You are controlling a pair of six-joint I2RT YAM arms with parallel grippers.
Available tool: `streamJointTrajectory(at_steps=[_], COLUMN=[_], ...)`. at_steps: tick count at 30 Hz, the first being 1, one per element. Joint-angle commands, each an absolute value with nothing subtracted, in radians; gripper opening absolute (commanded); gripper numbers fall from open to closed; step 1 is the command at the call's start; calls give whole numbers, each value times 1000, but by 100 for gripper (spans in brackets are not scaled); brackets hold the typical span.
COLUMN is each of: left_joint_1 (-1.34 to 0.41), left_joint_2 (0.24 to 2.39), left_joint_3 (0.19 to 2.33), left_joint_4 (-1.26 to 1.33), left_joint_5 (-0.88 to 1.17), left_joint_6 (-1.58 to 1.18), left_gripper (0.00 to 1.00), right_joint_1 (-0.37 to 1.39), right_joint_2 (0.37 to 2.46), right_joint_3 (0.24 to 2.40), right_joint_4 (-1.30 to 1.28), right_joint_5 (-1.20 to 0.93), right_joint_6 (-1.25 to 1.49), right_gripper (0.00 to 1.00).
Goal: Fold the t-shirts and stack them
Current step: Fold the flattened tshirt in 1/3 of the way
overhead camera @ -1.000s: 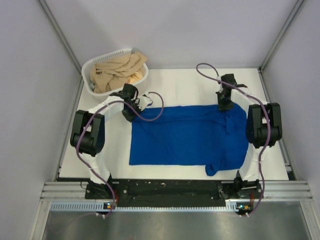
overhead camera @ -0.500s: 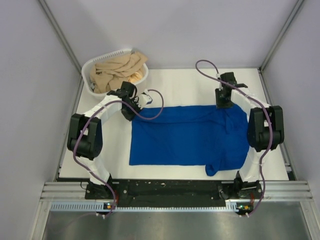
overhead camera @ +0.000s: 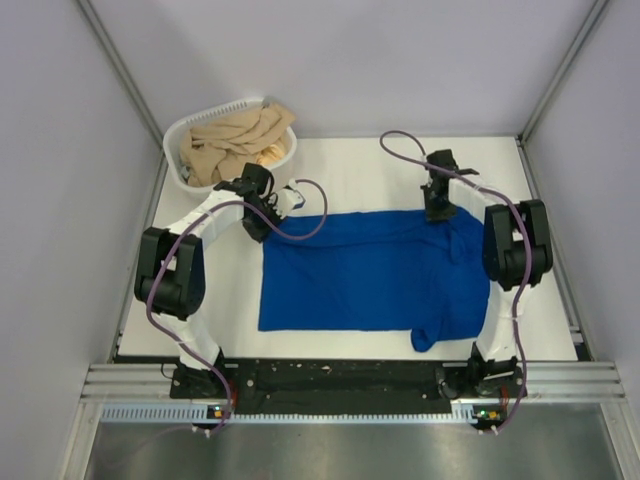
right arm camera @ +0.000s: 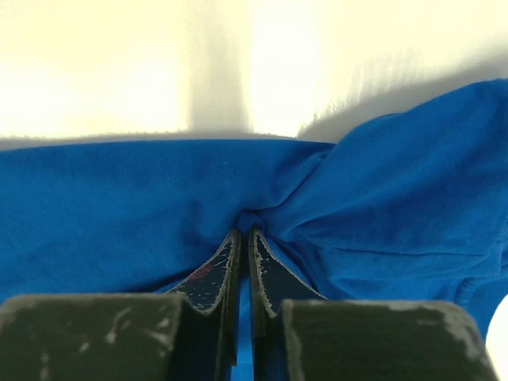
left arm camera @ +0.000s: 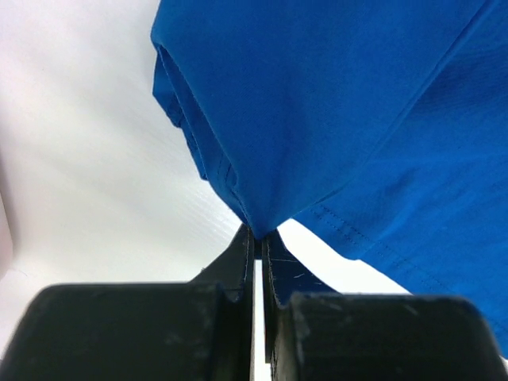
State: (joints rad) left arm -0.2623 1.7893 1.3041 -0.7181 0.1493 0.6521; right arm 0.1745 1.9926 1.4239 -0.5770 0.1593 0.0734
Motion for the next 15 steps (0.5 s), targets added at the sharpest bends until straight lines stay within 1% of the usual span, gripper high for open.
streamJointTrajectory(at_steps=[1, 5, 12, 15], left_joint_1=[-255, -256, -256, -256], left_joint_2=[1756, 1752, 1736, 1736], left_joint_3=[1315, 1316, 1328, 1331], left_joint_4=[-724, -730, -761, -765], left_joint_5=[164, 152, 143, 120], left_joint_6=[647, 649, 643, 641], left_gripper=[0, 0, 0, 0], right_joint_1=[179, 181, 181, 181], right_joint_2=[2016, 1970, 1770, 1726], right_joint_3=[1476, 1457, 1333, 1287], right_joint_4=[-566, -578, -623, -634], right_joint_5=[117, 143, 230, 201], right_joint_6=[103, 121, 137, 161], right_gripper=[0, 0, 0, 0])
